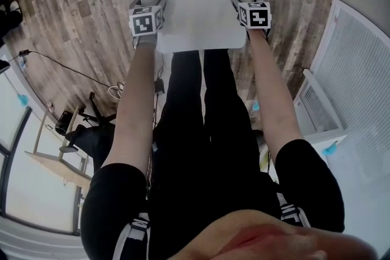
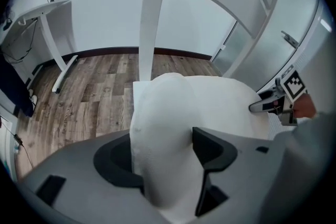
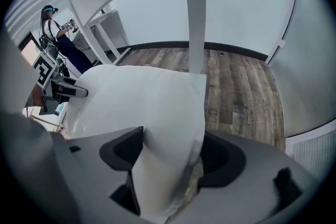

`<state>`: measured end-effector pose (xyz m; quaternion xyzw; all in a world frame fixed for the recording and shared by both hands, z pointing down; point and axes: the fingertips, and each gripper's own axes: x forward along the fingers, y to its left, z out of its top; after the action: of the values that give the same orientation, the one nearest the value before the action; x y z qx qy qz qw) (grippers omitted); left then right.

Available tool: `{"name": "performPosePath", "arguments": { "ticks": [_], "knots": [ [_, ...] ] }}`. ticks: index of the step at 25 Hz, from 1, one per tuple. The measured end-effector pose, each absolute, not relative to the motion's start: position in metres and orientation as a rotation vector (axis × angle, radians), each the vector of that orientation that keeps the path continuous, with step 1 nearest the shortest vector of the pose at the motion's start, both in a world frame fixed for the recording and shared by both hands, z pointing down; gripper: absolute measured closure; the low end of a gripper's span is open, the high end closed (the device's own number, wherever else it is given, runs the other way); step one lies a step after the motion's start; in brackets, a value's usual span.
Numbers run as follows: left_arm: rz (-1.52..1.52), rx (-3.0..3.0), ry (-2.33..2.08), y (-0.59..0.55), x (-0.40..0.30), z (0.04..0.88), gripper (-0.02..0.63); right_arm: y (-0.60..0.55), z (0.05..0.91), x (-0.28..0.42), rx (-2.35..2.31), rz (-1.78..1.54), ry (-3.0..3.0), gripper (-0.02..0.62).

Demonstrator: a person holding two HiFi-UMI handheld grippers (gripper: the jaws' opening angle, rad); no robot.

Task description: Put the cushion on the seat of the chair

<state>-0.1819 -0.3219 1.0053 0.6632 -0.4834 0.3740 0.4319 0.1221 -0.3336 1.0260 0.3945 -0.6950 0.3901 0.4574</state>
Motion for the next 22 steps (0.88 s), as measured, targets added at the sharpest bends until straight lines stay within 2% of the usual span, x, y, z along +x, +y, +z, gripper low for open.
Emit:
{"name": "performPosePath", "arguments": {
  "ticks": [3,11,22],
  "knots": [
    [0.936,1.627,-1.223,-0.323,-0.19,1.005,0.289,-0.335,1.024,0.126,0.979,0.965,-1.696,0.278],
    [0.934,1.612,-1.263,-0.322,-0.215,0.983,0.276,-0.346,1.001,0.137,1.017,0.931,-1.716,0.278],
    [0.869,1.723,-1.16,-0.3,-0.159,0.897,0.279,-0.327,0.915,0.09,0.99,0.999,-1.844,0.281]
  ]
}}
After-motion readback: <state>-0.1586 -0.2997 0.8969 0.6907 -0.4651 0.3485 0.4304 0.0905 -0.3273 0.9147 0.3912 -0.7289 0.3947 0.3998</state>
